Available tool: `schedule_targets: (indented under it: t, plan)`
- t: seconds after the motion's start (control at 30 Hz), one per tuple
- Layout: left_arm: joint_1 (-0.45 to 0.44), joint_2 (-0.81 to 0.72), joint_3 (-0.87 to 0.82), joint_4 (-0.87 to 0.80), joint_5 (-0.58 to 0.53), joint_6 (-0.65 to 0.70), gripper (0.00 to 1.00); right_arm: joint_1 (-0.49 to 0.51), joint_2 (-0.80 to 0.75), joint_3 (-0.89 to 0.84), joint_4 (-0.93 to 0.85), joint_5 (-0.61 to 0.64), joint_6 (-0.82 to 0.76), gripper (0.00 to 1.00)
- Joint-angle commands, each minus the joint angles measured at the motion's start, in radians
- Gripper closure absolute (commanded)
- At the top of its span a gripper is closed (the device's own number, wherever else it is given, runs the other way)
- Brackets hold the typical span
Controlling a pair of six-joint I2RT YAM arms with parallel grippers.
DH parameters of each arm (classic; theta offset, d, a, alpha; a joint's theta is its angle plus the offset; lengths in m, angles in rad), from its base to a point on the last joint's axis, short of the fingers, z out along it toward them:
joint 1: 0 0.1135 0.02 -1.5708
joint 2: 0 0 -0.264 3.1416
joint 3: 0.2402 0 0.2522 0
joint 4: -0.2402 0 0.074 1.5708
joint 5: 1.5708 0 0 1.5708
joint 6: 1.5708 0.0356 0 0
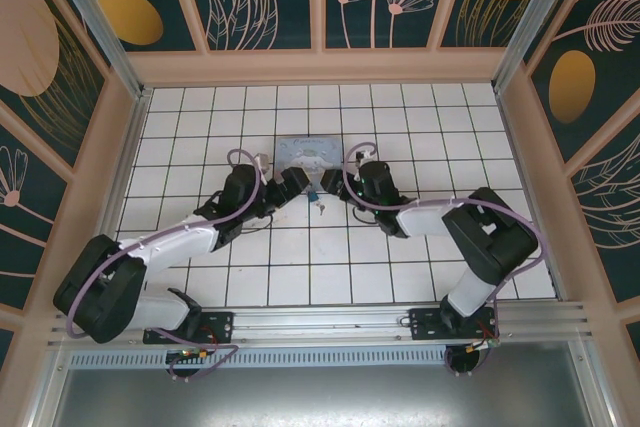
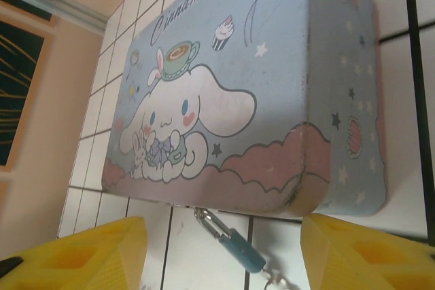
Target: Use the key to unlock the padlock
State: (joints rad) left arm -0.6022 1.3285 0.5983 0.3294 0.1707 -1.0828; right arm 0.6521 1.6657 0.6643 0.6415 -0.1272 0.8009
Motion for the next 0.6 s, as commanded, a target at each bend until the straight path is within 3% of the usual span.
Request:
schedule_targets:
  t: [0.0,0.2,0.37,0.57]
  plan:
    - [-0.004,-0.040,0.052,-0.103,-0.073,0.076,0.02,-0.025,0.017,0.079,-0.054,-0.039,-0.069,0.40]
    - [-0.004,-0.091,0.109,-0.197,-0.188,0.147,0.01,-0.026,-0.075,0.048,-0.108,-0.051,-0.125,0.42]
    - [-0.005,-0.126,0.152,-0.266,-0.308,0.200,0.01,-0.023,-0.155,-0.007,-0.153,0.009,-0.154,0.44]
    - [-0.004,-0.162,0.155,-0.273,-0.425,0.248,0.01,-0.015,-0.203,-0.103,-0.078,0.046,-0.114,0.47]
